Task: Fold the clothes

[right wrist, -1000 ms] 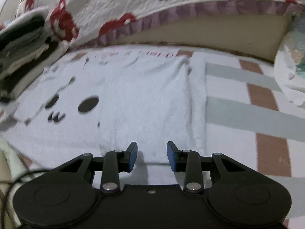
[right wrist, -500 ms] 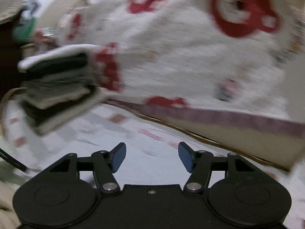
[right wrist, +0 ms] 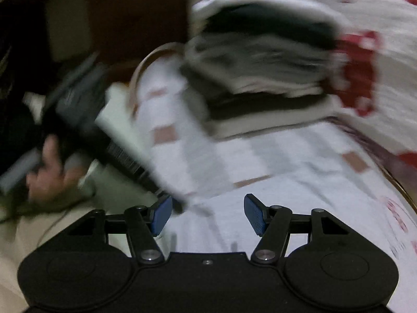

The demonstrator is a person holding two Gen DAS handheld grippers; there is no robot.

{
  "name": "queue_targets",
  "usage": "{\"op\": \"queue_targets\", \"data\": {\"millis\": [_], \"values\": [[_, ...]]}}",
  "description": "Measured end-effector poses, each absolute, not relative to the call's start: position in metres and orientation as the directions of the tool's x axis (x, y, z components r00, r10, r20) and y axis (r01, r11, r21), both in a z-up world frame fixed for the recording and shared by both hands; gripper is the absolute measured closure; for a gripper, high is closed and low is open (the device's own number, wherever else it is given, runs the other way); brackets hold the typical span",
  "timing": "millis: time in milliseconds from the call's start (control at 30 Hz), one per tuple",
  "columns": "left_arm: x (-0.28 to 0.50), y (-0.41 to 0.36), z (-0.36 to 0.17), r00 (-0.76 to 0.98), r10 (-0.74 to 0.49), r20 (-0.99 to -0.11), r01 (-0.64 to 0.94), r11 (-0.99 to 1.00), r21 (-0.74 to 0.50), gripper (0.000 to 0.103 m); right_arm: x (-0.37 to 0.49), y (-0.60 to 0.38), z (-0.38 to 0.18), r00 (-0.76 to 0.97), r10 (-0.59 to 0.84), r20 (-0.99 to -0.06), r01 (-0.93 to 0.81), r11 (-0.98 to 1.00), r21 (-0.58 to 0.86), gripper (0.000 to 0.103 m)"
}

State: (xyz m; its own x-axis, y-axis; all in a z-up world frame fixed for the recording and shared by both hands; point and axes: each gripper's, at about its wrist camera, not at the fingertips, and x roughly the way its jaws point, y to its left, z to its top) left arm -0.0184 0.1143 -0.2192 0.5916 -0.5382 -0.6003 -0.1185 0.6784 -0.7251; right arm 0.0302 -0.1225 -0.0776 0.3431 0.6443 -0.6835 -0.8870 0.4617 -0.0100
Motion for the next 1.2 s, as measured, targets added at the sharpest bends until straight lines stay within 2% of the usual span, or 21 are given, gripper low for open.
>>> {"op": "queue_targets", "data": {"millis": [100,300,433,533,567,600,633,700,767,833,1100,1200], "values": [[-0.017,0.114,-0.212,0.603,-0.559,-0.568,-0.085,0.663,-0.743,0.101,0.013,-0.102,-0.089,0.338,0.589,-0.734,-0.912,0.399,-0.099,0.037],[-0.015,0.111,-0.195,0.616,-0.582,-0.531,-0.020,0.662,-0.749,0.101,-0.004,-0.083,-0.116,0.459,0.433,-0.776,-0.877,0.361,-0.317,0.034],[-0.015,0.107,-0.185,0.612,-0.592,-0.524,0.022,0.675,-0.737,0.101,0.008,-0.080,-0.122,0.526,0.381,-0.760,-0.826,0.442,-0.350,0.035],[-0.018,0.104,-0.176,0.620,-0.618,-0.484,0.073,0.660,-0.748,0.101,0.015,-0.076,-0.121,0.600,0.366,-0.711,-0.771,0.502,-0.392,0.035],[-0.019,0.104,-0.174,0.622,-0.626,-0.470,0.091,0.654,-0.751,0.101,0.016,-0.075,-0.121,0.604,0.374,-0.704,-0.767,0.512,-0.387,0.042],[-0.019,0.103,-0.171,0.624,-0.635,-0.457,0.108,0.648,-0.754,0.101,0.018,-0.075,-0.122,0.597,0.375,-0.709,-0.772,0.509,-0.380,0.080],[-0.020,0.102,-0.168,0.625,-0.643,-0.442,0.125,0.642,-0.756,0.101,0.020,-0.073,-0.123,0.597,0.362,-0.716,-0.771,0.506,-0.387,0.095],[-0.022,0.100,-0.163,0.627,-0.659,-0.414,0.160,0.630,-0.760,0.101,0.023,-0.079,-0.121,0.599,0.365,-0.712,-0.767,0.516,-0.381,0.096],[-0.021,0.109,-0.159,0.662,-0.640,-0.390,0.147,0.622,-0.769,0.091,0.028,-0.091,-0.115,0.596,0.386,-0.704,-0.758,0.561,-0.334,0.097],[-0.017,0.120,-0.159,0.698,-0.599,-0.394,0.113,0.634,-0.765,0.057,0.032,-0.100,-0.111,0.590,0.405,-0.699,-0.748,0.600,-0.284,0.097],[0.068,0.105,-0.199,0.650,-0.590,-0.478,0.003,0.632,-0.775,0.049,0.037,-0.131,-0.101,0.578,0.485,-0.656,-0.705,0.702,-0.102,0.097],[0.104,0.084,-0.212,0.621,-0.572,-0.536,-0.005,0.681,-0.733,0.046,0.038,-0.141,-0.101,0.578,0.507,-0.640,-0.694,0.718,-0.058,0.097]]}}
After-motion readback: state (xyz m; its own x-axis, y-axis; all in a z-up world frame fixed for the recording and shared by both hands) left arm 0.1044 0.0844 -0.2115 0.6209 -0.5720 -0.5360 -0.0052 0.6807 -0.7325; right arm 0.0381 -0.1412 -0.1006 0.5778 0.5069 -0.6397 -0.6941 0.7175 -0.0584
